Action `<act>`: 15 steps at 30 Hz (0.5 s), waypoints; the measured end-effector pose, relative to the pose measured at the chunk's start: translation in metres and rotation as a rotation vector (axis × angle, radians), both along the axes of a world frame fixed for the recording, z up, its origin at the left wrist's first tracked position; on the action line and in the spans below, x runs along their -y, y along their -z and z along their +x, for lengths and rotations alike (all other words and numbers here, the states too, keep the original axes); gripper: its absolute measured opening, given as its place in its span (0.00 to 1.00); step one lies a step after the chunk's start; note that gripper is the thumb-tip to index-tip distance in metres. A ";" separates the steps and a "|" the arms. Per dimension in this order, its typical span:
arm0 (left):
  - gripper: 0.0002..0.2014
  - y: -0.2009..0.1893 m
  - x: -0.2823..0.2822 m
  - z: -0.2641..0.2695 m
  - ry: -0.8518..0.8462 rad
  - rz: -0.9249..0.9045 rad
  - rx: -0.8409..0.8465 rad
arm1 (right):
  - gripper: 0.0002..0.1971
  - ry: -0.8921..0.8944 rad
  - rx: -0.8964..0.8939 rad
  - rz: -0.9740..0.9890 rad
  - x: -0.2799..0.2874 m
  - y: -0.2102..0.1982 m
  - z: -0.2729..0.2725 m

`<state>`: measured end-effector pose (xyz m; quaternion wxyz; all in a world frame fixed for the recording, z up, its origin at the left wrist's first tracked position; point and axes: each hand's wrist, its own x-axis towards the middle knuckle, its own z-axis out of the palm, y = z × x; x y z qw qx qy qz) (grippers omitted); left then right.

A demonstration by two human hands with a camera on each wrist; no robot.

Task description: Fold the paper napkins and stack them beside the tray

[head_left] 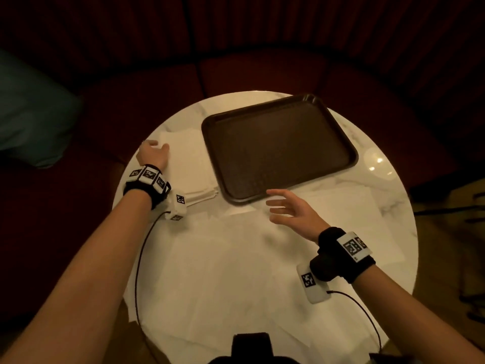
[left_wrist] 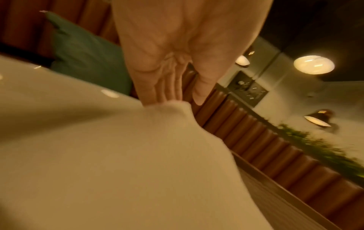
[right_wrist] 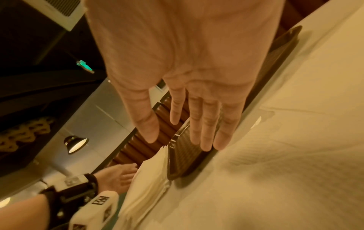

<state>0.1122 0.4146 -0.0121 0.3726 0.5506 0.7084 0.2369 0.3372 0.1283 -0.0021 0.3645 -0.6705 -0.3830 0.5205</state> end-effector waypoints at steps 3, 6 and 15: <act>0.24 -0.017 0.033 -0.027 0.102 0.172 -0.092 | 0.18 -0.018 0.090 -0.037 0.007 0.005 -0.005; 0.23 -0.018 0.090 -0.059 0.158 0.243 -0.110 | 0.13 -0.083 0.177 -0.155 0.016 0.010 -0.018; 0.34 0.044 0.237 -0.076 0.476 -0.062 -0.520 | 0.31 -0.363 0.585 -0.229 0.038 0.033 -0.085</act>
